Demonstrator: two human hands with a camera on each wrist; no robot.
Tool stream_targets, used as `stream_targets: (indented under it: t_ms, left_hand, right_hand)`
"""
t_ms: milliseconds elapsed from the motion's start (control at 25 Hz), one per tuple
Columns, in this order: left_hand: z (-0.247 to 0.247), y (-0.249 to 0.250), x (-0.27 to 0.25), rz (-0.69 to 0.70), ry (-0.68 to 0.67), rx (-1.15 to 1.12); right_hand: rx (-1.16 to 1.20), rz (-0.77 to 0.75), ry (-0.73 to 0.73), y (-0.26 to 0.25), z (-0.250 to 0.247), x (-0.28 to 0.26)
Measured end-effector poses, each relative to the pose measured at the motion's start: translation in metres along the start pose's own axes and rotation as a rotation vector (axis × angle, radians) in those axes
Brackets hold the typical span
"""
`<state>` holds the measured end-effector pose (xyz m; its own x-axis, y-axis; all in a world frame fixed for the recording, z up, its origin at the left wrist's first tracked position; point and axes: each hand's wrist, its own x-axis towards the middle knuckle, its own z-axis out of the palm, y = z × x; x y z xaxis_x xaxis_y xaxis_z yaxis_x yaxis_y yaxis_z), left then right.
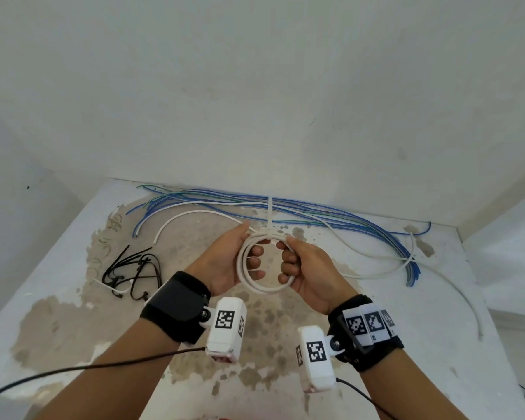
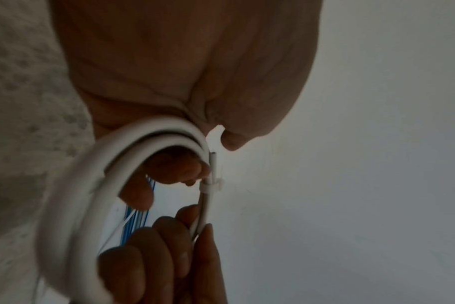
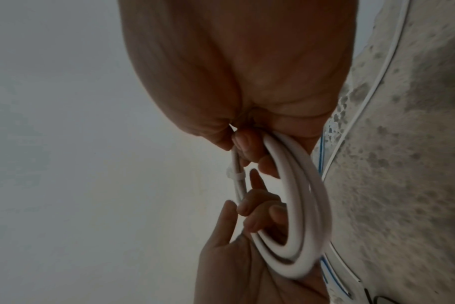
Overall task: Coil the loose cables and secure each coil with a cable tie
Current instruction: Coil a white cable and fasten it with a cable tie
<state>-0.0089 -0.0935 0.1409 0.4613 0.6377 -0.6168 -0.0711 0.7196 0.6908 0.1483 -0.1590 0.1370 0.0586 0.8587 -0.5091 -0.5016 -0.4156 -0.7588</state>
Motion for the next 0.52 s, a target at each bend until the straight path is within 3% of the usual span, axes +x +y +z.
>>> stream_targets:
  t_ms: [80,320,520]
  left_hand:
    - [0.0,-0.005,-0.002,0.019,0.023,-0.072]
    - [0.019,-0.022,-0.001,0.174,0.334,-0.137]
    - [0.02,-0.023,-0.002,0.16,0.373,-0.128]
  right_hand:
    - [0.051,-0.01,0.024,-0.002,-0.001,0.001]
    - [0.05,0.004,-0.017,0.005,0.011,-0.003]
    - [0.03,-0.016,-0.037,0.007,0.012,-0.004]
